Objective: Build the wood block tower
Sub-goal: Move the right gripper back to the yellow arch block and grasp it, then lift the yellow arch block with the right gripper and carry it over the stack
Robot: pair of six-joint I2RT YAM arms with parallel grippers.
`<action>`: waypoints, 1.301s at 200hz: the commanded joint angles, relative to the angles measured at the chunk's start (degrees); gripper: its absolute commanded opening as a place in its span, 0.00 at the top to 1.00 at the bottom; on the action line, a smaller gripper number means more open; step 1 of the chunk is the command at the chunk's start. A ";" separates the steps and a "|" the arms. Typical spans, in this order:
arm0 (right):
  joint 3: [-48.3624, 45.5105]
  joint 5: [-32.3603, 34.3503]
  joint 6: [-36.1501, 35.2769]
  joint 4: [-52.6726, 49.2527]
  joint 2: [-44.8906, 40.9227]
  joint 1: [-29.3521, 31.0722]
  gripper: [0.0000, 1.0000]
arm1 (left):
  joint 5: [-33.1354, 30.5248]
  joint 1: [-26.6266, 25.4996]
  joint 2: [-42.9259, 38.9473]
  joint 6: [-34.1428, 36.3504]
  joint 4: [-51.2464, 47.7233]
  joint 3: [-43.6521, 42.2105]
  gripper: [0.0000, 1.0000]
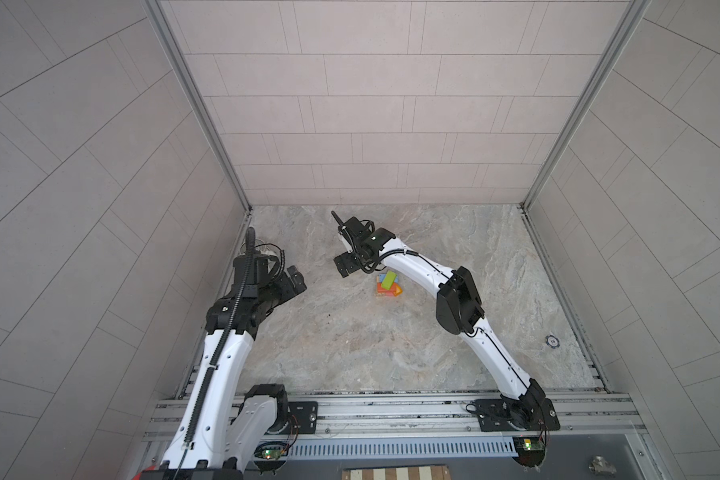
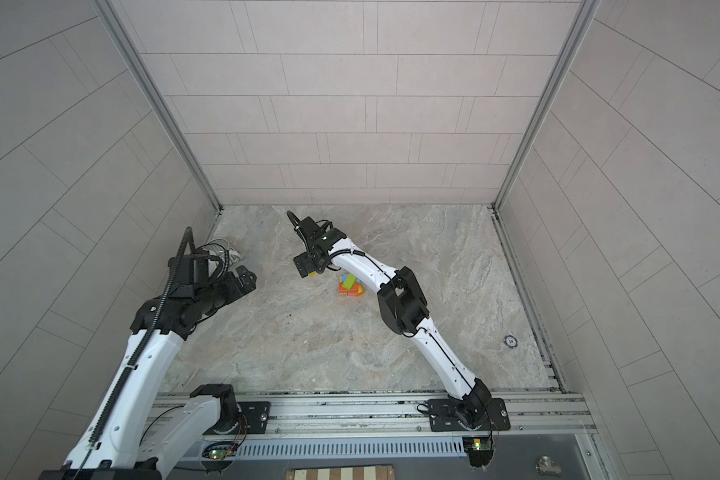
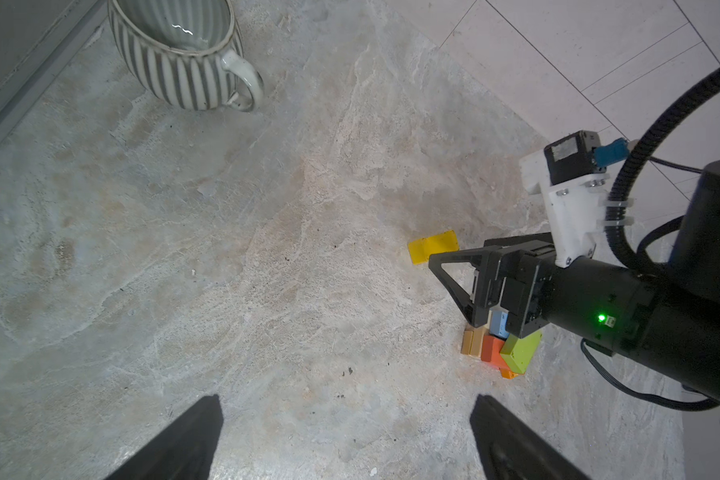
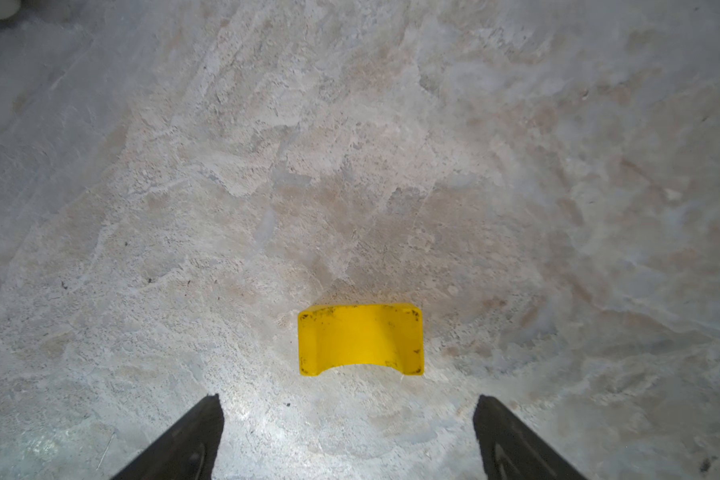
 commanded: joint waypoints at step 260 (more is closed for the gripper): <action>6.89 1.35 2.70 -0.88 5.51 -0.39 0.43 | 0.85 1.23 -1.89 1.05 2.08 -3.00 0.00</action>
